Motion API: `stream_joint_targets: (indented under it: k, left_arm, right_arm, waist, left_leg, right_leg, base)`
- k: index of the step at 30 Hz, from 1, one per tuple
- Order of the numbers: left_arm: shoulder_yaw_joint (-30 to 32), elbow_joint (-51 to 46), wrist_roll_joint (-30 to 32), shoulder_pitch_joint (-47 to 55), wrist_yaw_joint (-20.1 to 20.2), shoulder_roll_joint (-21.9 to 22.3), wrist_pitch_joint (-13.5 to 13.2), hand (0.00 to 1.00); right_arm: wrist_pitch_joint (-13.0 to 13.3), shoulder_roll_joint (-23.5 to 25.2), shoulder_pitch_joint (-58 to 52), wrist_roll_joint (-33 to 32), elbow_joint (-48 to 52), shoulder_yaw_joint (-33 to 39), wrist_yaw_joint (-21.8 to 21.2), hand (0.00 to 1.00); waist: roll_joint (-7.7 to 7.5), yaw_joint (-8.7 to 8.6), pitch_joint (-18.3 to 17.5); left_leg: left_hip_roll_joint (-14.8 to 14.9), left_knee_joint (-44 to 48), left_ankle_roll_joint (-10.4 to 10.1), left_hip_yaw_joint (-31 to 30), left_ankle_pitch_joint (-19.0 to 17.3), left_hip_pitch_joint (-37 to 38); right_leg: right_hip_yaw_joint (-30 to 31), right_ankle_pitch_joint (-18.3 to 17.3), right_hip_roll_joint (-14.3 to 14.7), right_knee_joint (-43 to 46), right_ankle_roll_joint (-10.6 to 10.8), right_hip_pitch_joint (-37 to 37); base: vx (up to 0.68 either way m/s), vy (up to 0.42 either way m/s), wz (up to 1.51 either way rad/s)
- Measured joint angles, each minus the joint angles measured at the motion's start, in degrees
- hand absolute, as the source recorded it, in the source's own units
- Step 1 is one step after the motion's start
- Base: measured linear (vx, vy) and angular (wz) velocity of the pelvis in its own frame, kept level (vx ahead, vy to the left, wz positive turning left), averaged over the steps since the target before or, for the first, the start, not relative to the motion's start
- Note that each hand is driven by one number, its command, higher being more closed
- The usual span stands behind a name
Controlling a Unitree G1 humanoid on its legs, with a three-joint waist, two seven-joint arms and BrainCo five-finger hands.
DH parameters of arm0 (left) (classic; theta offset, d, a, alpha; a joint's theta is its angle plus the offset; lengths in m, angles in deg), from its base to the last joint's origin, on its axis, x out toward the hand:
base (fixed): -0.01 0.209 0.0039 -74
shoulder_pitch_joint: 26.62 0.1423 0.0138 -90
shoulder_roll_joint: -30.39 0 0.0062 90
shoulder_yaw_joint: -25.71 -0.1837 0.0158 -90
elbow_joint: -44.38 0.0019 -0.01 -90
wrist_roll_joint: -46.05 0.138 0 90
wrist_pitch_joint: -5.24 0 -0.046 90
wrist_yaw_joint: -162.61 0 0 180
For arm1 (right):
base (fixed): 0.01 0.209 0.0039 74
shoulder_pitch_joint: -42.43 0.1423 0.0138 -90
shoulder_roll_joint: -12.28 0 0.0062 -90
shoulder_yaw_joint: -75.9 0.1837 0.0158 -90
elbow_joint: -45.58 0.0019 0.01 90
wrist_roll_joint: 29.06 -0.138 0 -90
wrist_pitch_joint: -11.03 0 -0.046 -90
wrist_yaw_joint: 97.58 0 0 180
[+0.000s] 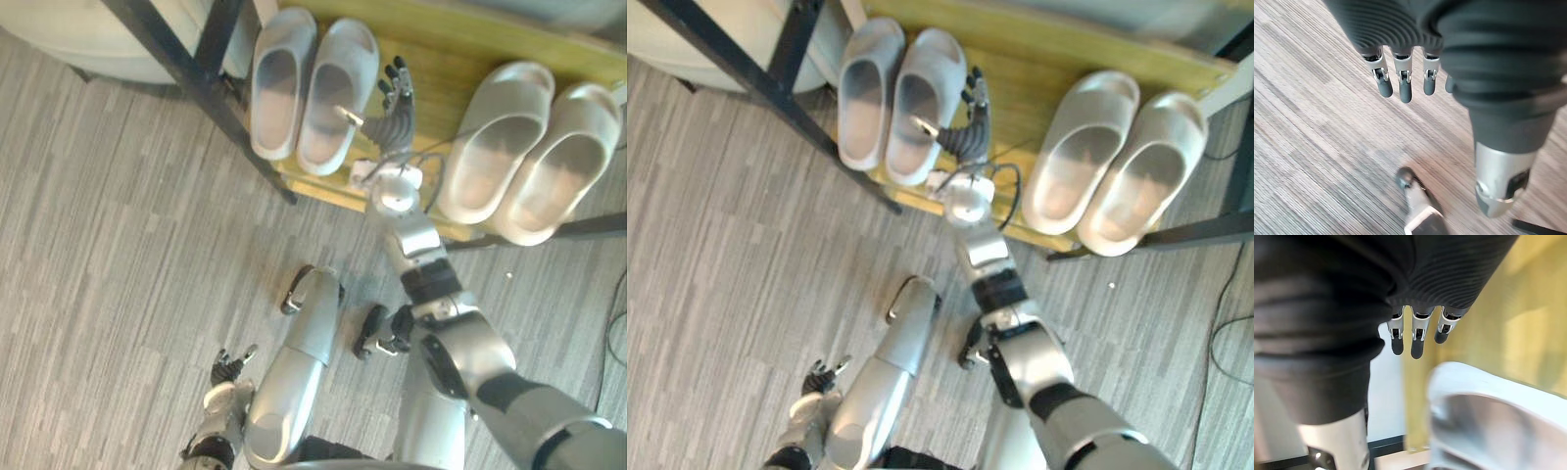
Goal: Organize the slippers on the shoe rack
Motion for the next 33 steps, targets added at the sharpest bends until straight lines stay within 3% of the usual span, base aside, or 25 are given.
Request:
stream_joint_targets:
  k: [7,13,14,18,23,27,33]
  left_arm:
    - [-0.8,-0.2,1.3,6.3,0.7,-1.8,0.1,0.00]
    - [-0.8,-0.3,3.6,10.0,1.9,-3.4,0.3,0.00]
    - [-1.2,-0.2,4.2,11.2,2.4,-3.8,0.4,0.00]
    - [-3.3,1.6,4.9,12.5,3.1,-4.6,0.4,0.00]
    - [-7.6,2.5,6.8,12.1,4.8,-5.4,0.3,0.00]
    - [-9.4,2.5,7.0,12.0,5.3,-6.2,0.3,0.00]
    - [-12.2,2.4,7.0,11.2,5.3,-6.5,0.2,0.00]
  right_arm:
    - [0.6,0.1,-21.0,4.5,7.2,-4.8,-5.6,0.00]
    - [0.8,0.1,-35.0,4.8,11.1,-6.5,-10.8,0.00]
    - [1.0,-0.2,-37.6,6.3,11.0,-6.2,-12.2,0.00]
    - [2.0,-1.2,-41.7,7.3,7.1,-3.3,-14.3,0.00]
    - [1.6,-4.3,-44.7,10.2,-6.6,2.4,-15.8,0.00]
    - [0.8,-4.3,-45.3,13.4,-13.8,5.7,-16.2,0.00]
    - [-0.2,-4.7,-45.7,15.7,-25.4,8.6,-16.2,0.00]
  waist:
    - [-2.59,-3.52,-6.9]
    - [-4.29,-4.74,-13.0]
    - [-4.38,-5.60,-14.7]
    - [-3.53,-7.12,-18.1]
    - [-1.67,-8.53,-19.9]
    - [-1.57,-9.80,-20.0]
    - [-0.66,-9.96,-20.6]
  left_leg:
    - [3.0,-18.8,2.2,4.4,5.3,15.9]
    - [4.6,-32.6,4.3,7.9,9.0,27.3]
    - [4.5,-36.8,4.8,8.3,10.5,30.4]
    - [4.5,-44.1,5.4,8.9,13.3,35.1]
    - [3.7,-52.7,7.0,8.8,17.5,40.2]
    - [2.9,-53.6,7.6,9.2,18.2,41.7]
    - [2.7,-59.6,8.7,10.2,21.4,45.4]
  right_leg:
    - [1.5,5.9,0.5,-17.8,1.7,14.8]
    - [3.1,10.4,1.0,-32.4,3.8,25.9]
    - [3.1,11.9,0.8,-36.8,4.2,28.9]
    - [2.7,15.2,0.7,-45.2,5.5,34.2]
    - [1.8,21.7,0.5,-58.5,7.0,41.8]
    - [2.3,24.3,0.1,-62.9,7.5,44.5]
    - [3.3,26.7,-0.2,-65.6,7.7,45.9]
  base:
    - [0.13,0.023,-0.08]
    - [0.21,0.101,-0.16]
    - [0.21,0.094,-0.06]
    - [0.17,0.070,0.02]
    - [0.09,0.081,0.05]
    - [-0.01,0.080,-0.08]
    - [-0.09,0.036,-0.10]
